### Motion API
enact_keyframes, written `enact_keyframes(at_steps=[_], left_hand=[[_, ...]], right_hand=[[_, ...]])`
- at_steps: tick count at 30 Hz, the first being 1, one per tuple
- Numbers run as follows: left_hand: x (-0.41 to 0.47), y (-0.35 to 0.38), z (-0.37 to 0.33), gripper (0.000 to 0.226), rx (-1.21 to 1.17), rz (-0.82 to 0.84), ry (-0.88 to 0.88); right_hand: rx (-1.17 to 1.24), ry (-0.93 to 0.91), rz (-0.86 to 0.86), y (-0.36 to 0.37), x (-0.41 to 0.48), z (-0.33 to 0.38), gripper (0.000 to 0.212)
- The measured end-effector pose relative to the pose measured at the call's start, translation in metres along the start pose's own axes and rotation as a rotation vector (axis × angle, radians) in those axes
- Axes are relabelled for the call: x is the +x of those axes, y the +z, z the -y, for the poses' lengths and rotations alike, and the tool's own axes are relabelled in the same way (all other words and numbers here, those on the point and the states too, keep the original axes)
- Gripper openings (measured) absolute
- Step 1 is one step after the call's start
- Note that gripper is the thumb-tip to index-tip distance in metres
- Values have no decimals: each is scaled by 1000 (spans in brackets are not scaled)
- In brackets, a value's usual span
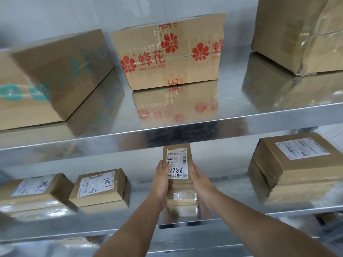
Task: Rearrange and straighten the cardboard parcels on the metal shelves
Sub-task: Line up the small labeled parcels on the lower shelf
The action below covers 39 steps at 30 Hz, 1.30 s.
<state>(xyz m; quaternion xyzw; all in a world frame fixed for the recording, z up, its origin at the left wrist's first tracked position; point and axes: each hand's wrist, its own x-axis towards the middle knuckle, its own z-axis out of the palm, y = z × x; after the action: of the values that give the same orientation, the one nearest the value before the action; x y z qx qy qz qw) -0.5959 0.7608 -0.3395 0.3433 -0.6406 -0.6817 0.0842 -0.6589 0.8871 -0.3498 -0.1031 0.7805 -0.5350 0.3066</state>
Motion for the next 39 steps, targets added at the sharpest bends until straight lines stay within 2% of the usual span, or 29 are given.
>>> enact_keyframes(at_steps=[2,5,9,12,16,19,27,31,35,39], left_hand=[[3,0,4,49,-1,4,-16],[11,-4,13,80,-16,9,-44],[16,-6,11,90,24,31,-58],[0,-8,-9,75,122,-55,-23],[-21,-11,-34,51,247,-220,123],[-33,-13,-41,39,302,-242,233],[-70,-14,-21,24,292,-168,245],[-83,-2,-10,22,264,-130,259],[-99,26,-3,19,206,-23,235],[-110,49,3,23,214,38,236]], right_hand=[[-23,-10,-7,0,1,1,47],[-48,-15,2,-1,3,4,45],[-100,0,-4,-7,-2,13,44],[-125,17,-31,-9,-8,20,45],[-133,18,-119,-9,-14,23,49],[-137,1,-186,-7,-23,28,47],[-123,2,-283,1,-69,35,41],[-141,14,-299,4,-93,25,37],[-164,27,-342,-10,-114,14,29],[-163,54,-368,-32,-126,9,33]])
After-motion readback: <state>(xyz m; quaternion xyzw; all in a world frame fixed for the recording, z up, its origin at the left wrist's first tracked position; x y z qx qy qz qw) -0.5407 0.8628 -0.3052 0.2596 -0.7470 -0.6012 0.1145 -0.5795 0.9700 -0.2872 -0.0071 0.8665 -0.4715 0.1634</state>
